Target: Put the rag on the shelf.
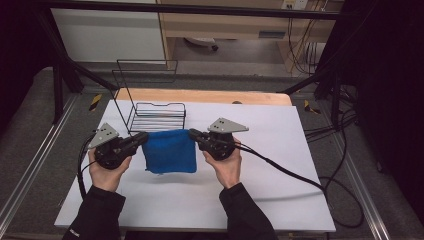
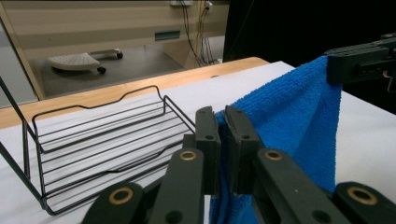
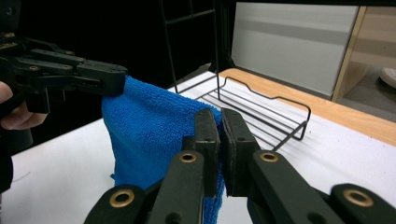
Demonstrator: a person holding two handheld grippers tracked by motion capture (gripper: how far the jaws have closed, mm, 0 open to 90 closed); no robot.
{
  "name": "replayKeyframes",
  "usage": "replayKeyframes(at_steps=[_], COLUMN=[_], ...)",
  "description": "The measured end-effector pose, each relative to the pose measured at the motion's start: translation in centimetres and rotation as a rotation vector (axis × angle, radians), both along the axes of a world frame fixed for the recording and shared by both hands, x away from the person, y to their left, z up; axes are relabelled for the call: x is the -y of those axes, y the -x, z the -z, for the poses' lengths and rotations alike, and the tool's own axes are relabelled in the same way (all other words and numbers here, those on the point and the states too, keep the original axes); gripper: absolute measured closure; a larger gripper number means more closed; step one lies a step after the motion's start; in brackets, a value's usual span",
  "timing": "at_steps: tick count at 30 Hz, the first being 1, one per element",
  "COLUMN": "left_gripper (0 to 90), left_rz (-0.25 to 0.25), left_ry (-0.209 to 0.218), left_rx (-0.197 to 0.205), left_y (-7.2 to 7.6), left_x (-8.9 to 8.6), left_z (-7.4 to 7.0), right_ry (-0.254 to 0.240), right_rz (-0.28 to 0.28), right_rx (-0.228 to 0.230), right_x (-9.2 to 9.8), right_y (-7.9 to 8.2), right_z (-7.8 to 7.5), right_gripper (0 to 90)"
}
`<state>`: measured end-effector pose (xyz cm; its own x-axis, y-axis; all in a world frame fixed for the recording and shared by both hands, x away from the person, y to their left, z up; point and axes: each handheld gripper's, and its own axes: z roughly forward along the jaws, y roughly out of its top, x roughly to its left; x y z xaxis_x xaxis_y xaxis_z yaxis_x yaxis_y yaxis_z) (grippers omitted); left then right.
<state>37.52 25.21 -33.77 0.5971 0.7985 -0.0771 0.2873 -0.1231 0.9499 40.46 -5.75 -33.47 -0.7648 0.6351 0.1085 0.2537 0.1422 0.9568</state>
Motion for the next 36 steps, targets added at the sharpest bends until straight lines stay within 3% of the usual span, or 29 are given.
replayKeyframes(at_steps=[20,36], left_gripper=[84.5,84.8], left_rz=[-0.029,-0.055], left_ry=[0.049,0.132], left_rx=[0.089,0.167], left_y=[0.1,-0.5], left_x=[-0.9,-2.5], left_z=[-3.0,-5.8], right_ry=[-0.056,-0.087], right_rz=[0.015,0.022], right_rx=[0.099,0.171], right_x=[-1.0,-2.6], right_y=[0.1,-0.3], right_z=[-3.1,-6.1], right_gripper=[86.8,86.9])
